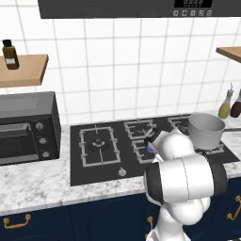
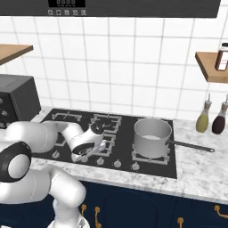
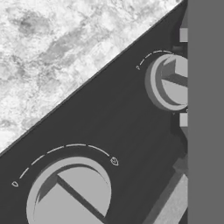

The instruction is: Turn off the front center burner of the stove.

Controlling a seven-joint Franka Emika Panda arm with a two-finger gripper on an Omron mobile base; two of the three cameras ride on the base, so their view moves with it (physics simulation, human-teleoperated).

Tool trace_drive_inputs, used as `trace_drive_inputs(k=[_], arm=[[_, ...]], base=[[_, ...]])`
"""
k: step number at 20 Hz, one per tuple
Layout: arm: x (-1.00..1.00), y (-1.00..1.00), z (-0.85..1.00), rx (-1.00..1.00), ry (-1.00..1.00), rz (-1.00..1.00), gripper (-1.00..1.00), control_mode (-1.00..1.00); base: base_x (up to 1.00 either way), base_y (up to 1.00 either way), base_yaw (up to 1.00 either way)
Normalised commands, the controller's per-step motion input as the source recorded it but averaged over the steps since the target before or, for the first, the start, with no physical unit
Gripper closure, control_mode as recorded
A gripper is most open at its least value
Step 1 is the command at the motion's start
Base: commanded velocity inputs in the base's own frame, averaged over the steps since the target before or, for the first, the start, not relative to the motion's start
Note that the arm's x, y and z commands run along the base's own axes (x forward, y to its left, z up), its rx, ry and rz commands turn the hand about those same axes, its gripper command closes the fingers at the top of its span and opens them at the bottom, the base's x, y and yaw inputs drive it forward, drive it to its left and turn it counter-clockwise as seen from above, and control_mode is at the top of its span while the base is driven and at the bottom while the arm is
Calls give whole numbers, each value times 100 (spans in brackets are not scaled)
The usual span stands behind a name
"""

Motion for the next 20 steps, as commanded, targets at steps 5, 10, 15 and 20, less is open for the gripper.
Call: trace_drive_inputs(k=[5,10,15,20], arm=[[-6,15,-24,0,30,-97,100,-100],[0,3,-21,0,28,-100,100,-100],[-4,-4,-11,1,19,-60,100,-100],[0,1,0,0,0,0,100,-100]], base=[[0,0,0],[0,0,0],[0,0,0],[0,0,0]])
